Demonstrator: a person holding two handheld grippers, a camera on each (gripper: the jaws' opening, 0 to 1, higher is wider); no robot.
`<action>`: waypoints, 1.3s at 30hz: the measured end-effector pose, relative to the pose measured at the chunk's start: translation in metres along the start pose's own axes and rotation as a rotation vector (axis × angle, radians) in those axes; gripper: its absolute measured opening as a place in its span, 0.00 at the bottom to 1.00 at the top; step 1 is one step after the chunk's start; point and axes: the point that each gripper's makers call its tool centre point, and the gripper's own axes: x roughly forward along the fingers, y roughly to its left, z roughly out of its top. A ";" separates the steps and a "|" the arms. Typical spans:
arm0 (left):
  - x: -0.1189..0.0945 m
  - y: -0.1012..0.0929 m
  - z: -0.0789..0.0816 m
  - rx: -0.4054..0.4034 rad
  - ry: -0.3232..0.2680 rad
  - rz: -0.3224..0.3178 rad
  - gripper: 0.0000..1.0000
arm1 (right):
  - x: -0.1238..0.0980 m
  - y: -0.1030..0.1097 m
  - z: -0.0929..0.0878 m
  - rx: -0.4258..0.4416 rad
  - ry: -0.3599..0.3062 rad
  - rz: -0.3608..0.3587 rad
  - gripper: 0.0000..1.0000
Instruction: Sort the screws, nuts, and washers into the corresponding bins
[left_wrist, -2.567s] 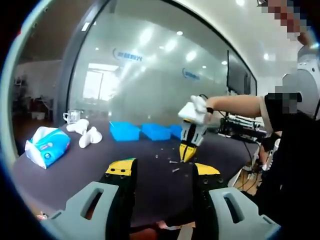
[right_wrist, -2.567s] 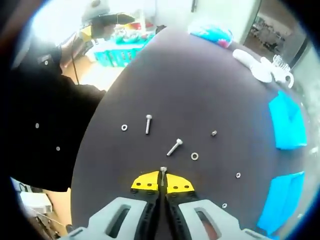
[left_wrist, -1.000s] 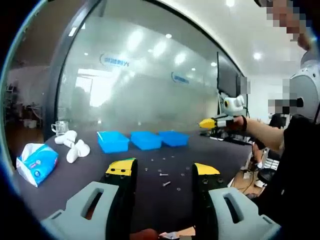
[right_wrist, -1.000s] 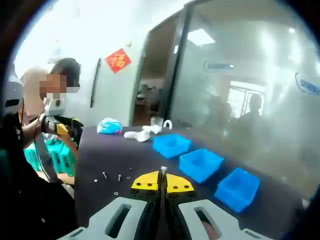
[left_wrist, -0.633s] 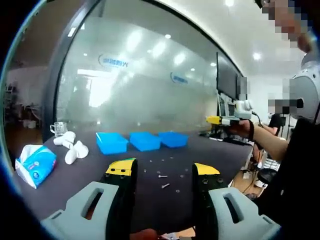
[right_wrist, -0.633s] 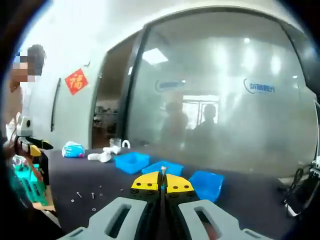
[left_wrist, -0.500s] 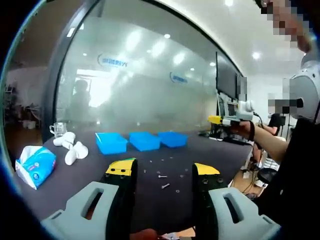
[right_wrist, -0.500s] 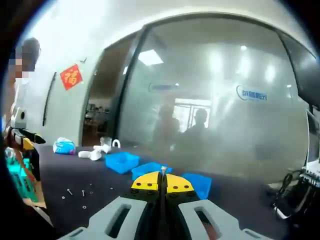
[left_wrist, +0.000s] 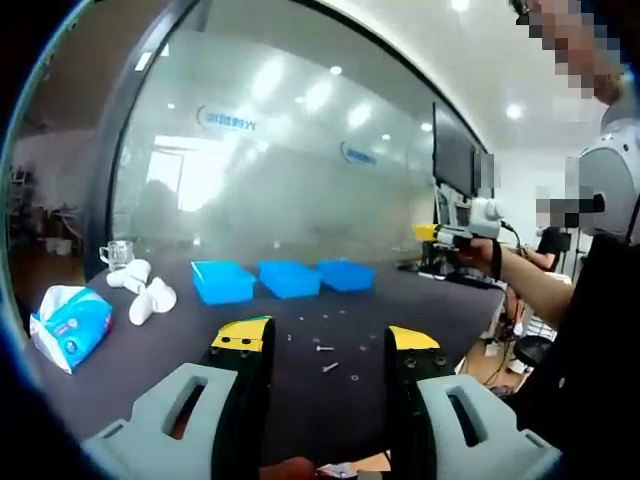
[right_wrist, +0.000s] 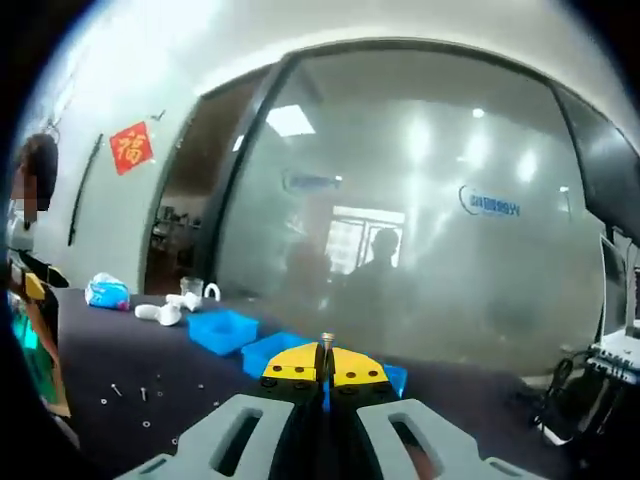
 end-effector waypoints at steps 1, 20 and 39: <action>-0.001 0.001 0.000 -0.003 -0.001 0.002 0.38 | 0.003 -0.002 -0.002 0.004 0.006 0.000 0.00; -0.008 0.012 -0.004 -0.022 -0.003 0.044 0.38 | 0.097 -0.053 -0.021 0.050 0.097 -0.004 0.00; -0.014 0.021 -0.005 -0.029 -0.003 0.080 0.38 | 0.176 -0.055 -0.040 0.015 0.168 -0.009 0.00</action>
